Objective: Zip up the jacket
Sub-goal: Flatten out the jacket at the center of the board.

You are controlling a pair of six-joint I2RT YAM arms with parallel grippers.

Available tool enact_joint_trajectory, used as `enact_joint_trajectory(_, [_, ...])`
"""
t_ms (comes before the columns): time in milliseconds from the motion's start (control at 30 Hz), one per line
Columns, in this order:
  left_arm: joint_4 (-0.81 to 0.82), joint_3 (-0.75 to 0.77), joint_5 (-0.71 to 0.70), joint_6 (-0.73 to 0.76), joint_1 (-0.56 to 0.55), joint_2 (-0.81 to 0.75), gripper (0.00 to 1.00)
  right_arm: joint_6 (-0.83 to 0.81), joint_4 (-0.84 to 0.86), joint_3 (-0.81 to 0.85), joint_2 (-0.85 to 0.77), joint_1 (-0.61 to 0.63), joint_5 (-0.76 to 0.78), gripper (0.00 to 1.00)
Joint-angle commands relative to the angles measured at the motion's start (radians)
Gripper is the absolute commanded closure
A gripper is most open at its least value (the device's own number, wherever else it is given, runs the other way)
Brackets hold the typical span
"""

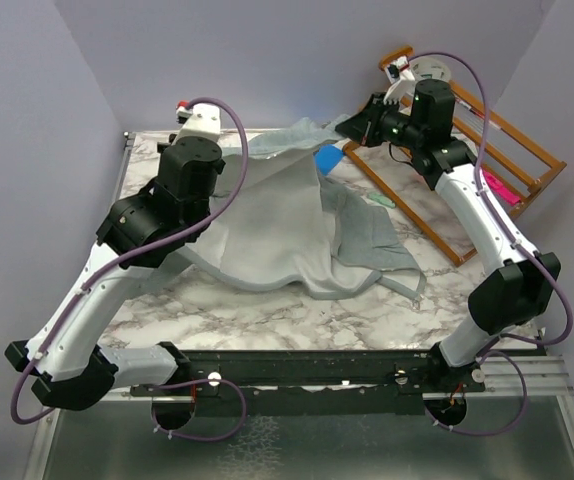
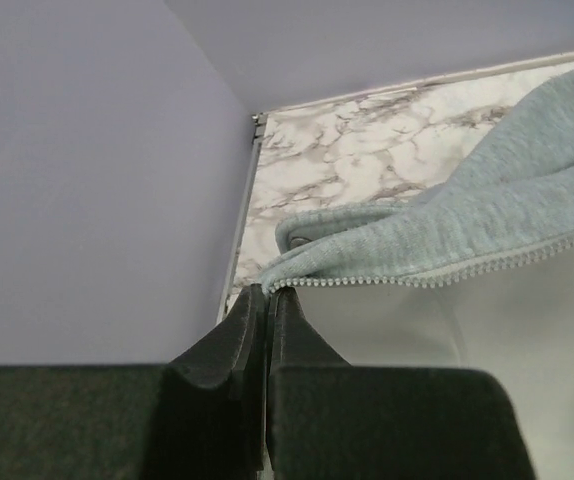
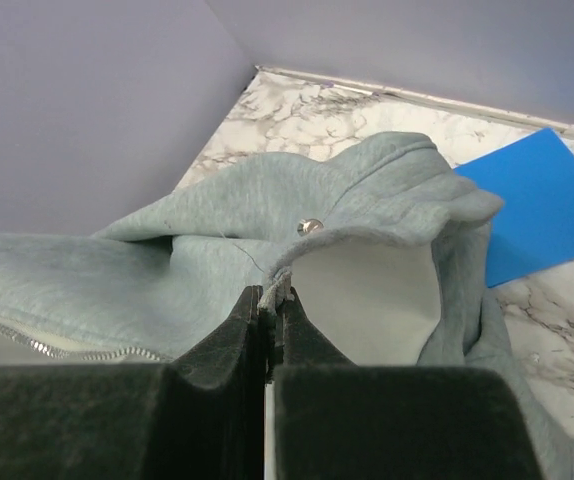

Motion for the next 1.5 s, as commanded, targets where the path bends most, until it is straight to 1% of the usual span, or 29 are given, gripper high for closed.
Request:
enact_joint_trajectory(0, [0.027,-0.085,0.163,0.000,0.002,-0.057,1.00,0.012,0.055,-0.048,0.010,-0.011,0.042,1.00])
enact_joint_trajectory(100, [0.051,-0.296,0.442,-0.184,-0.006,-0.097,1.00,0.028,0.100,-0.101,0.029,-0.011,0.087,1.00])
enact_joint_trajectory(167, [0.131,-0.467,0.615,-0.300,-0.032,-0.111,1.00,0.036,0.143,-0.123,0.055,-0.011,0.096,1.00])
enact_joint_trajectory(200, [0.203,-0.569,0.685,-0.352,-0.061,-0.125,1.00,0.038,0.158,-0.128,0.071,-0.011,0.097,1.00])
enact_joint_trajectory(267, [0.395,-0.753,0.770,-0.455,-0.124,-0.152,1.00,0.038,0.176,-0.126,0.106,-0.011,0.103,1.00])
enact_joint_trajectory(300, [0.511,-0.831,0.797,-0.503,-0.150,-0.158,1.00,0.037,0.186,-0.124,0.121,-0.011,0.106,1.00])
enact_joint_trajectory(367, [0.644,-0.939,0.845,-0.568,-0.175,-0.140,1.00,0.029,0.201,-0.112,0.153,-0.011,0.115,1.00])
enact_joint_trajectory(400, [0.691,-0.973,0.866,-0.587,-0.179,-0.122,0.94,0.023,0.208,-0.103,0.168,-0.011,0.115,1.00])
enact_joint_trajectory(433, [0.732,-1.000,0.882,-0.604,-0.181,-0.105,0.82,0.017,0.213,-0.092,0.184,-0.011,0.111,1.00])
enact_joint_trajectory(467, [0.760,-1.023,0.894,-0.611,-0.182,-0.087,0.72,0.013,0.215,-0.083,0.200,-0.011,0.104,1.00])
enact_joint_trajectory(533, [0.799,-1.039,0.909,-0.618,-0.183,-0.070,0.46,0.003,0.248,-0.061,0.234,-0.011,0.087,1.00])
enact_joint_trajectory(600, [0.804,-1.044,0.884,-0.616,-0.183,-0.077,0.28,-0.010,0.274,-0.036,0.270,-0.011,0.063,1.00])
enact_joint_trajectory(667, [0.781,-1.037,0.826,-0.611,-0.181,-0.098,0.14,-0.024,0.297,-0.001,0.310,-0.011,0.035,1.00])
enact_joint_trajectory(767, [0.733,-1.018,0.768,-0.594,-0.162,-0.123,0.03,-0.031,0.354,0.042,0.369,-0.010,0.015,1.00])
enact_joint_trajectory(800, [0.719,-1.015,0.755,-0.589,-0.150,-0.128,0.01,-0.030,0.372,0.059,0.388,-0.010,0.015,0.99])
enact_joint_trajectory(867, [0.698,-1.019,0.730,-0.586,-0.121,-0.128,0.01,-0.029,0.390,0.112,0.444,-0.010,0.016,0.99])
enact_joint_trajectory(967, [0.661,-1.029,0.677,-0.607,-0.041,-0.109,0.01,-0.039,0.372,0.234,0.543,-0.005,0.003,0.99])
enact_joint_trajectory(1033, [0.641,-1.043,0.643,-0.630,0.016,-0.098,0.01,-0.057,0.351,0.309,0.609,0.005,0.001,0.97])
enact_joint_trajectory(1100, [0.657,-1.065,0.645,-0.636,0.066,-0.089,0.01,-0.083,0.305,0.379,0.665,0.016,0.021,0.97])
enact_joint_trajectory(1167, [0.672,-1.077,0.644,-0.633,0.090,-0.069,0.01,-0.102,0.260,0.432,0.706,0.025,0.063,0.96])
enact_joint_trajectory(1200, [0.677,-1.079,0.639,-0.628,0.096,-0.055,0.01,-0.108,0.236,0.441,0.711,0.027,0.092,0.91])
enact_joint_trajectory(1233, [0.679,-1.079,0.631,-0.625,0.100,-0.032,0.01,-0.116,0.226,0.436,0.707,0.028,0.113,0.83])
enact_joint_trajectory(1267, [0.680,-1.078,0.625,-0.621,0.103,-0.015,0.01,-0.130,0.211,0.418,0.690,0.028,0.134,0.74])
enact_joint_trajectory(1333, [0.673,-1.068,0.606,-0.615,0.110,0.014,0.01,-0.153,0.177,0.357,0.635,0.028,0.195,0.62])
enact_joint_trajectory(1400, [0.645,-1.044,0.580,-0.617,0.121,0.023,0.01,-0.183,0.152,0.273,0.553,0.028,0.253,0.56])
enact_joint_trajectory(1467, [0.628,-1.030,0.548,-0.618,0.127,0.000,0.01,-0.204,0.112,0.187,0.457,0.028,0.319,0.50])
